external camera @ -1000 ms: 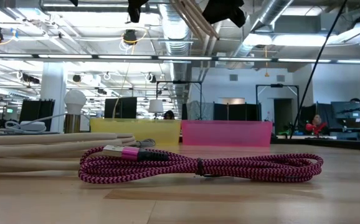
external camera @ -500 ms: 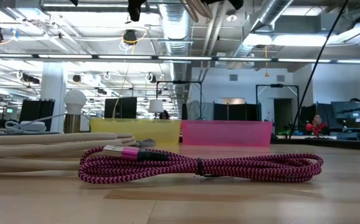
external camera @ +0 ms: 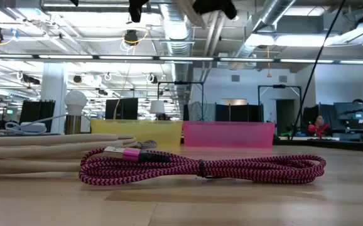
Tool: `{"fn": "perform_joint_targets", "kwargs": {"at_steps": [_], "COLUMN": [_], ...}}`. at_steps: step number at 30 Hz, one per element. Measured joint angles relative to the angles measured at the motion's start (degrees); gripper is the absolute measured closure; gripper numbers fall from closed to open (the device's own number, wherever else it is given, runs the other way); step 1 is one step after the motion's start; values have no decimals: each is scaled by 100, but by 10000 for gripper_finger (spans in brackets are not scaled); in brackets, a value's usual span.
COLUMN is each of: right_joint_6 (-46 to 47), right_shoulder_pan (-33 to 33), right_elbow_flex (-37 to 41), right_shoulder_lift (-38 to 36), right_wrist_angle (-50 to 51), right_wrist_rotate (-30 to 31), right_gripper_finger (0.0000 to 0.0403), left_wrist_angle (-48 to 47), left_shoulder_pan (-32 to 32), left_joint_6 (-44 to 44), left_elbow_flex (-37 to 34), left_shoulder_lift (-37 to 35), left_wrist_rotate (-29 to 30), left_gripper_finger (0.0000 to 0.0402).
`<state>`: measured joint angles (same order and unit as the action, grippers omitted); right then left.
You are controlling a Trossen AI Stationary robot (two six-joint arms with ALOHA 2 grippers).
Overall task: Pick & Place USB Port
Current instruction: Put the large white charger cable into the yellow bin
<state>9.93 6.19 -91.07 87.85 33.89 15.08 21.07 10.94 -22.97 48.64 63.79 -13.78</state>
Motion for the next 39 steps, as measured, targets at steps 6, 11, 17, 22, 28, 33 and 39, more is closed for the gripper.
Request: {"fn": "perform_joint_targets", "kwargs": {"at_steps": [6, 11, 17, 22, 28, 33, 39], "right_joint_6": [-114, -133, -153, -175, -183, -125, -111], "right_shoulder_pan": [91, 118, 134, 138, 138, 99, 16], "right_elbow_flex": [-7, -7, -7, -7, -11, -1, -7], "right_shoulder_lift": [226, 238, 197, 190, 154, -19, -552], "right_wrist_angle": [-70, -70, -83, -90, -73, 95, 410], "right_wrist_rotate": [19, -7, -18, 1, -1, -23, -276], "right_gripper_finger": [402, 402, 402, 402, 395, 346, 306], "left_wrist_angle": [-4, -21, -10, -30, -49, -18, -310], "left_shoulder_pan": [4, 4, 4, 4, 4, 44, 279], "left_joint_6": [-3, -47, -54, -95, -85, 92, 348], "left_elbow_flex": [-4, -4, -4, -4, -4, -4, 6], "left_shoulder_lift": [7, 7, 7, 7, 7, -69, -468], "left_wrist_rotate": [4, 24, 24, 20, 20, -24, -4], "left_gripper_finger": [193, 215, 280, 339, 387, 387, 387]}}
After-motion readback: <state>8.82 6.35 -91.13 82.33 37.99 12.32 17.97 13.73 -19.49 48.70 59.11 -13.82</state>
